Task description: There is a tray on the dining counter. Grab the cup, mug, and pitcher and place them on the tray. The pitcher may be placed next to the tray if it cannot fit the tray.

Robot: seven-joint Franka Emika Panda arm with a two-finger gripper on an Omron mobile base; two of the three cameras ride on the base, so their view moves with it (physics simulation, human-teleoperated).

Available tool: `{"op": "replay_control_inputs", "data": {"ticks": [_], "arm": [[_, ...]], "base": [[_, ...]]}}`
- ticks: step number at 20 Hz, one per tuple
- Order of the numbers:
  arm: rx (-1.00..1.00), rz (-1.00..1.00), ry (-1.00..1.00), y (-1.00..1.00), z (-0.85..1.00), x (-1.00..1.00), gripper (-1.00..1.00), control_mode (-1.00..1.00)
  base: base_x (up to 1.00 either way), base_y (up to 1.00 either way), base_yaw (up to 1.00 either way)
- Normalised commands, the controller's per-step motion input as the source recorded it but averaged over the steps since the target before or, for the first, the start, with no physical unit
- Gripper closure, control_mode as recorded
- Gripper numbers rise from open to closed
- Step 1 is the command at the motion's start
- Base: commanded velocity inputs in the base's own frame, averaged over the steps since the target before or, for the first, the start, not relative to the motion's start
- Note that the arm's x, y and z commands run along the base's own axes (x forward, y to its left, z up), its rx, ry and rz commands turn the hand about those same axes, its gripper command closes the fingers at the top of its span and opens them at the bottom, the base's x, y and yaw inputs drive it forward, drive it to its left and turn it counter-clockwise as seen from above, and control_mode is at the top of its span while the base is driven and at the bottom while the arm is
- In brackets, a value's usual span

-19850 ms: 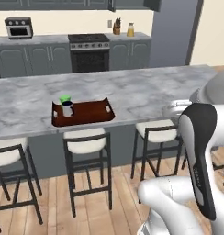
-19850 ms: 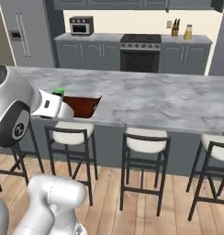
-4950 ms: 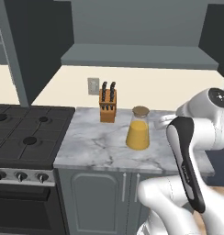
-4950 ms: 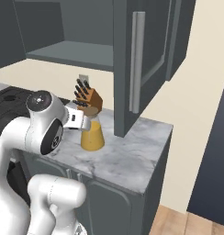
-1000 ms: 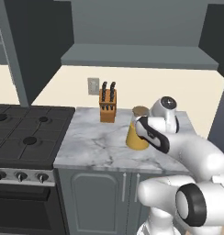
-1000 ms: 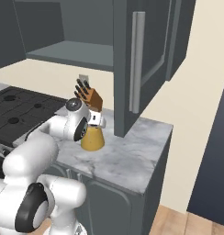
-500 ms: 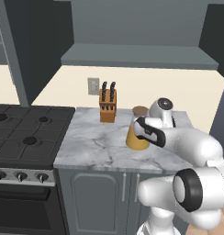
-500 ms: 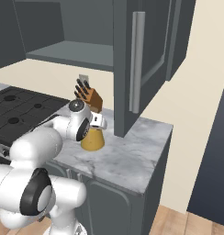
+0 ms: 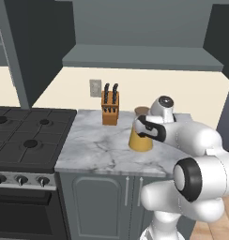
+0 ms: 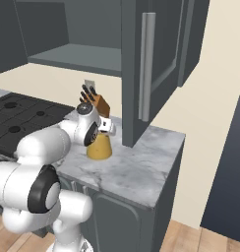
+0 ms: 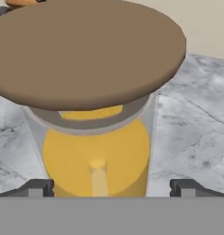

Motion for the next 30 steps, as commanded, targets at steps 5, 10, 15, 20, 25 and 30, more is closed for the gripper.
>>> {"op": "replay_control_inputs", "data": {"ticks": [5, 10, 15, 20, 25, 30], "arm": [[0.0, 0.01, 0.04, 0.0, -0.08, 0.09, -1.0, -1.0], [0.0, 0.0, 0.0, 0.0, 0.0, 0.0, -1.0, -1.0], [0.0, 0.0, 0.0, 0.0, 0.0, 0.0, -1.0, -1.0], [0.0, 0.0, 0.0, 0.0, 0.0, 0.0, 1.0, -1.0], [0.0, 0.0, 0.0, 0.0, 0.0, 0.0, 1.0, -1.0], [0.0, 0.0, 0.0, 0.0, 0.0, 0.0, 1.0, -1.0]], "base": [[0.0, 0.0, 0.0], [0.0, 0.0, 0.0], [0.0, 0.0, 0.0], [0.0, 0.0, 0.0], [0.0, 0.0, 0.0], [0.0, 0.0, 0.0]]}}
